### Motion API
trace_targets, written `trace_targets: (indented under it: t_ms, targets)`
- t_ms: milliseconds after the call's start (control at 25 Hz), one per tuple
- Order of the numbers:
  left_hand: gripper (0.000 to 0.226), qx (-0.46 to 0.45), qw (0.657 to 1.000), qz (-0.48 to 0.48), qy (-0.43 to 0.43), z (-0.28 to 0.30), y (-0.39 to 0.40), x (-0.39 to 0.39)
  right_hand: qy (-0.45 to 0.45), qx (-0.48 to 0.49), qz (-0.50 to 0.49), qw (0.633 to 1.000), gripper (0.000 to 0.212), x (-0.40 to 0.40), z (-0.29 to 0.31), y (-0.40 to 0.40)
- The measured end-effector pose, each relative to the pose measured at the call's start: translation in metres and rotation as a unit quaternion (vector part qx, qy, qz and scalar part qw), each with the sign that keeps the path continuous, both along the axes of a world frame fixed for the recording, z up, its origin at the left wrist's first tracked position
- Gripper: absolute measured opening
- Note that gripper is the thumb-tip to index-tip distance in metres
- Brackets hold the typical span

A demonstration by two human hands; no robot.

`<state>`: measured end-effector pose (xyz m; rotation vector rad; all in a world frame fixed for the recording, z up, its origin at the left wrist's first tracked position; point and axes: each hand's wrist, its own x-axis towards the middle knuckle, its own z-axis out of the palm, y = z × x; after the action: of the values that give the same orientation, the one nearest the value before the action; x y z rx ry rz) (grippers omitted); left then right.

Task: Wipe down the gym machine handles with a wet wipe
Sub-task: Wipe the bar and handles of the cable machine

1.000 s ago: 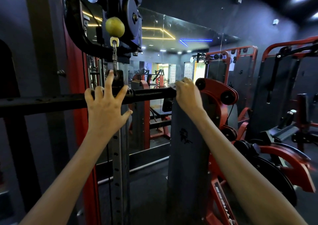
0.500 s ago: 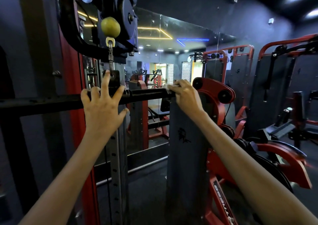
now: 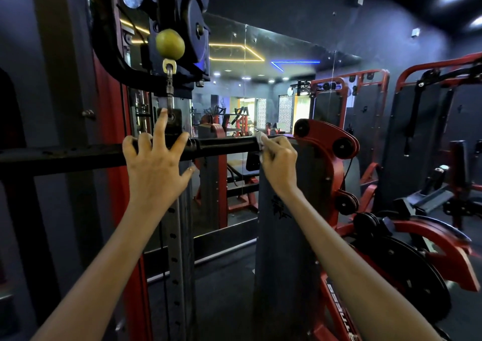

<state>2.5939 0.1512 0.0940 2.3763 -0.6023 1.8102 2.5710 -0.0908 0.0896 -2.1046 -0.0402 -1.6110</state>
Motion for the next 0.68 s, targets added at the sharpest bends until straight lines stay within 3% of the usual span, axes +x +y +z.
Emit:
trace_targets:
  t_ms: [160, 400, 680]
  targets:
    - [0.071, 0.004, 1.0, 0.006, 0.002, 0.0, -0.001, -0.001, -0.046, 0.066, -0.018, 0.997, 0.012, 0.001, 0.005, -0.009]
    - [0.071, -0.004, 1.0, 0.011, 0.0, 0.0, -0.006, -0.002, -0.007, 0.197, -0.099, 0.975, 0.016, -0.005, 0.027, -0.042]
    - [0.064, -0.009, 1.0, 0.02, -0.006, -0.001, -0.008, 0.0, 0.142, 0.128, -0.089, 0.977, 0.019, -0.002, 0.057, -0.029]
